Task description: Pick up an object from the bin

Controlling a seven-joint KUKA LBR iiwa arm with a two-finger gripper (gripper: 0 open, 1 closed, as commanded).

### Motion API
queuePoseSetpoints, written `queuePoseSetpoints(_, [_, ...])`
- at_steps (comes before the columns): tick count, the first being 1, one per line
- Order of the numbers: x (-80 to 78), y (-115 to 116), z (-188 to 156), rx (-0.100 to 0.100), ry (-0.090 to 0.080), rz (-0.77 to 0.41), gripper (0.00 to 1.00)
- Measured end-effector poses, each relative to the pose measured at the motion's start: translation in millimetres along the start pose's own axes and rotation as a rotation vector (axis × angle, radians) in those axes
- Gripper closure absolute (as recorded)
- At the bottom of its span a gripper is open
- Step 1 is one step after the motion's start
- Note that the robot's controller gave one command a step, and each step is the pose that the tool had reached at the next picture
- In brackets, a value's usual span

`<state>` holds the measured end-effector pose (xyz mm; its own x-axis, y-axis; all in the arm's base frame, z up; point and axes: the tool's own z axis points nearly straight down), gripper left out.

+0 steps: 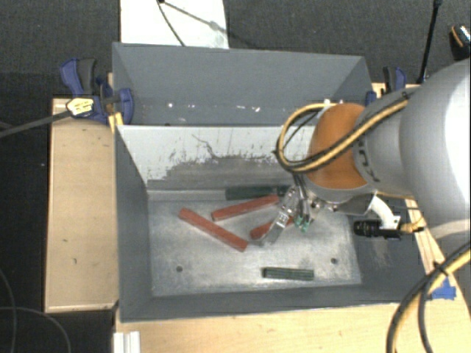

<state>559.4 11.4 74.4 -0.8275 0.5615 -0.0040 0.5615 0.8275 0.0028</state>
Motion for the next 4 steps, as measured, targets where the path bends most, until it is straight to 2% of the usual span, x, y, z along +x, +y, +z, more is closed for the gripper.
queuePoseSetpoints(1, [32.4,-1.4,-25.7,0.001,0.004,-0.352,0.0])
queuePoseSetpoints(2, [25.2,5.3,5.5,0.003,0.007,-0.332,0.0])
queuePoseSetpoints(3, [24.8,5.5,3.5,0.002,0.005,-0.337,1.0])
queuePoseSetpoints(4, [29.1,-21.1,-132.3,-0.002,-0.004,-0.389,1.0])
